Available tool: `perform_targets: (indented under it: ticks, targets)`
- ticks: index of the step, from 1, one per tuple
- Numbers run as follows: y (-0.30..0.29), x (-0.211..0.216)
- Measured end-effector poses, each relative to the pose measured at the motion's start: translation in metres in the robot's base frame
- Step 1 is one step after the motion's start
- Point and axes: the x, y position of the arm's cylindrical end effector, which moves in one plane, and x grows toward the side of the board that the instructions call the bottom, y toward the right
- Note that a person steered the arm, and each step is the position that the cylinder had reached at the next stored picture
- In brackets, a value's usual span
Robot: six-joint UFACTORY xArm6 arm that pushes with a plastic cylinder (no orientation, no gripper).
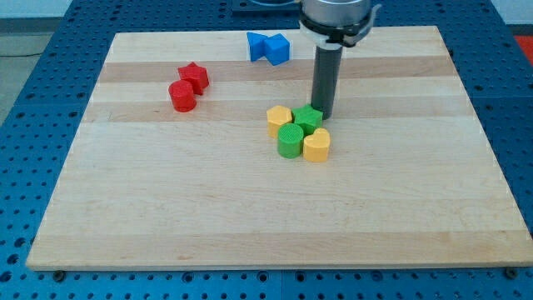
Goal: Push the green star along with the green circle towards the bottom center
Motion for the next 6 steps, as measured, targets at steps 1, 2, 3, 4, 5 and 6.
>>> perform_targets:
  ticks: [1,2,3,4,5,6]
  targets:
    - [-0.006,0.021]
    - [-0.013,0.033]
    - [-0.031,0.044]
    - [-0.052,0.057]
    - [-0.068,0.082]
    - [-0.074,0.103]
